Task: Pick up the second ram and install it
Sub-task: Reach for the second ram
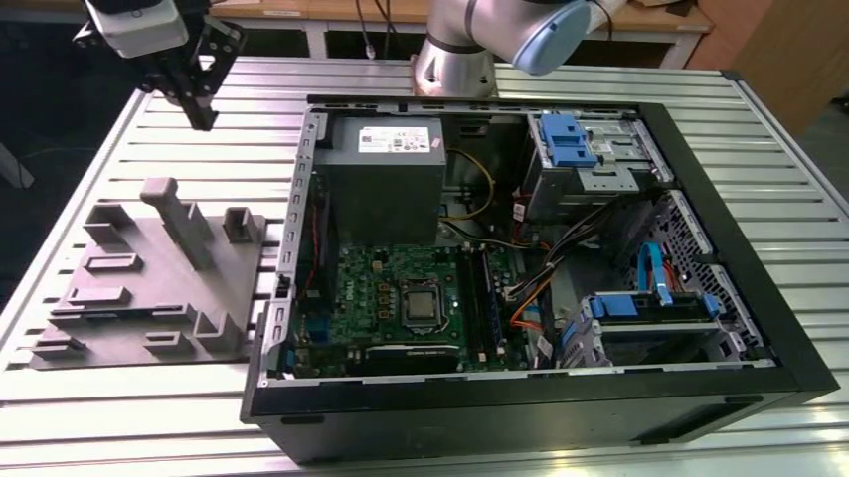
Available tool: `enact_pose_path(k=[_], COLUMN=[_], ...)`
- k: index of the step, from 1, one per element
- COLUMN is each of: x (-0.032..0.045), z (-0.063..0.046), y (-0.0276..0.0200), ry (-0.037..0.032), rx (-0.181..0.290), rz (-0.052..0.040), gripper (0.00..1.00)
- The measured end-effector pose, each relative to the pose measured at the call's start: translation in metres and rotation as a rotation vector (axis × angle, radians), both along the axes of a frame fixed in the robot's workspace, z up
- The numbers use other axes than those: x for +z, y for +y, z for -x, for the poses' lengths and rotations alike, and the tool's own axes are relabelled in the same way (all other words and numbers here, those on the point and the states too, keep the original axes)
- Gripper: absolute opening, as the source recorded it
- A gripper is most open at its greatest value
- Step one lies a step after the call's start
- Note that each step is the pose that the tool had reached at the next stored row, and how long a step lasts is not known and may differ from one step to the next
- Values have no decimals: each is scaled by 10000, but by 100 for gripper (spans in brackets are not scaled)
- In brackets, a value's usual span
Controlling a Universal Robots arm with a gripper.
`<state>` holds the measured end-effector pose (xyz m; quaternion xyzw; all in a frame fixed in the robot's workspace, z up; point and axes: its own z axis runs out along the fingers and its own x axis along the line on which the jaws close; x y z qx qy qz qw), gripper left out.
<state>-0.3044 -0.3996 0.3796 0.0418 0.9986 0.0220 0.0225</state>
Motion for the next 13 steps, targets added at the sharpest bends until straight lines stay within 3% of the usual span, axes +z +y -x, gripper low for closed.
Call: enact_pose_path(k=[13], x=[-46], z=[240], y=[-8], ry=[0], rx=[-1], rz=[0], gripper=[10])
